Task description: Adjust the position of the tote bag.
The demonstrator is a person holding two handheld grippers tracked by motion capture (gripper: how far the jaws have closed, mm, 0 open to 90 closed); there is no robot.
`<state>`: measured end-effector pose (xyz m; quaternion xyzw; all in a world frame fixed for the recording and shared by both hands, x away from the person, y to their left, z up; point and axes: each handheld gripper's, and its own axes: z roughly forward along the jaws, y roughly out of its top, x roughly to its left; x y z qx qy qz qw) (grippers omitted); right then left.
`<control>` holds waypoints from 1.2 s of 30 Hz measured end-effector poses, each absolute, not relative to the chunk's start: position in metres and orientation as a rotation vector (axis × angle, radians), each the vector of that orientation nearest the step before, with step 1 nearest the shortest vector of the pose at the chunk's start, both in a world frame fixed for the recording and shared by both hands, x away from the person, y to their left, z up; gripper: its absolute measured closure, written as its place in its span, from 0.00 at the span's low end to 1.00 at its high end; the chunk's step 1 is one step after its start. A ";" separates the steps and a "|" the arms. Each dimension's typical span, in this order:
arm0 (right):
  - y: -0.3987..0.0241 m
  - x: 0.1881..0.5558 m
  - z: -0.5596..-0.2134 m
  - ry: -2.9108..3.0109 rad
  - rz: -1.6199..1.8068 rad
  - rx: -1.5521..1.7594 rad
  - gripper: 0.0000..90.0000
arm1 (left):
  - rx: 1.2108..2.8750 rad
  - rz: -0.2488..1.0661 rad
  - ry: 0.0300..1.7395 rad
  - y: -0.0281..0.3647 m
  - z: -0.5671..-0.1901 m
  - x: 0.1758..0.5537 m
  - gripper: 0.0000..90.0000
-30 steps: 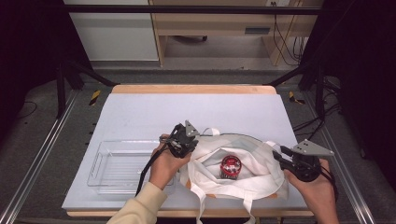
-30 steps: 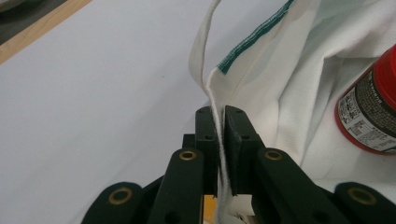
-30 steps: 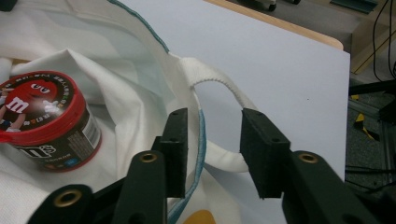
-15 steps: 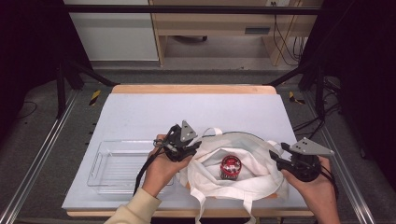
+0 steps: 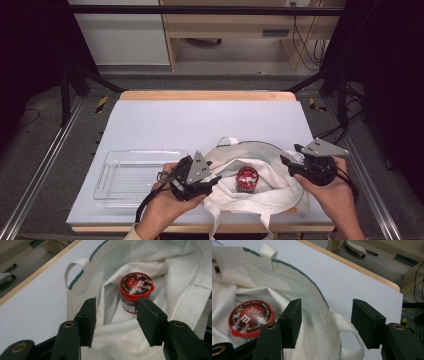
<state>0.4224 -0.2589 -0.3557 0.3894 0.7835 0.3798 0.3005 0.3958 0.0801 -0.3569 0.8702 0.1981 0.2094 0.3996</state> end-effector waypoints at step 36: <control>-0.241 0.486 -0.374 2.269 0.991 1.020 0.41 | 2.293 0.258 0.404 0.055 -0.430 0.372 0.30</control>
